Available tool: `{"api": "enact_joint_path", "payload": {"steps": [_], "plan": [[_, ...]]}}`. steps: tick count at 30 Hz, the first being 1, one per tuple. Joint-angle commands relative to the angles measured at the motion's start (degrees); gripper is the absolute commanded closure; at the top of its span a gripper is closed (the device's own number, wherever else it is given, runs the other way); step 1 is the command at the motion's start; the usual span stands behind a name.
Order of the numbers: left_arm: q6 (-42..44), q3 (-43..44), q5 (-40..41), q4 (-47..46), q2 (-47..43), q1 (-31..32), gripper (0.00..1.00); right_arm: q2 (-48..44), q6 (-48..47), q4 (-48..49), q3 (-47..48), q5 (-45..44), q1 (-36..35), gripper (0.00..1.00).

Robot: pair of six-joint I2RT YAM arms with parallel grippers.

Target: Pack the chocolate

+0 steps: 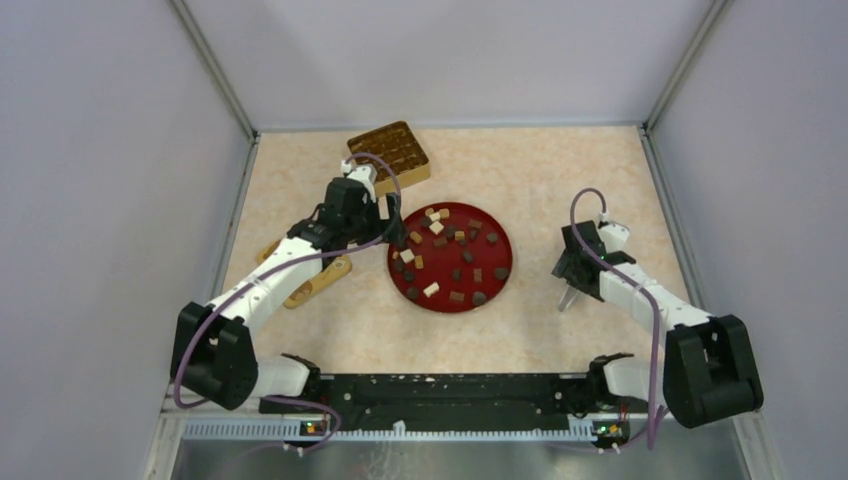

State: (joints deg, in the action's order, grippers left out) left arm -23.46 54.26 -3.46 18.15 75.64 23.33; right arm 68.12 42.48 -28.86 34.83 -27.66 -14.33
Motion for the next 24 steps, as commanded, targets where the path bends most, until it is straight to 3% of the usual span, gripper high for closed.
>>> {"api": "enact_joint_path", "payload": {"steps": [1, 11, 15, 24], "plan": [[0.43, 1.16, -0.64, -1.64, 0.18, -0.24, 0.01, 3.03, -2.44, 7.10, 0.16, 2.67, 1.35, 0.26], [0.08, 0.59, 0.43, -1.24, 0.21, -0.22, 0.01, 12.57, -7.93, 13.51, 2.83, 5.78, 1.85, 0.33], [0.06, 0.82, 1.70, -0.44, 0.22, -0.22, 0.01, 15.11, -12.83, 17.46, 3.84, 10.48, 1.68, 0.42], [-0.82, 1.64, 1.85, -0.02, 0.58, -0.22, 0.01, 20.54, -24.71, 17.49, 10.20, 11.19, -4.24, 0.47]]}}
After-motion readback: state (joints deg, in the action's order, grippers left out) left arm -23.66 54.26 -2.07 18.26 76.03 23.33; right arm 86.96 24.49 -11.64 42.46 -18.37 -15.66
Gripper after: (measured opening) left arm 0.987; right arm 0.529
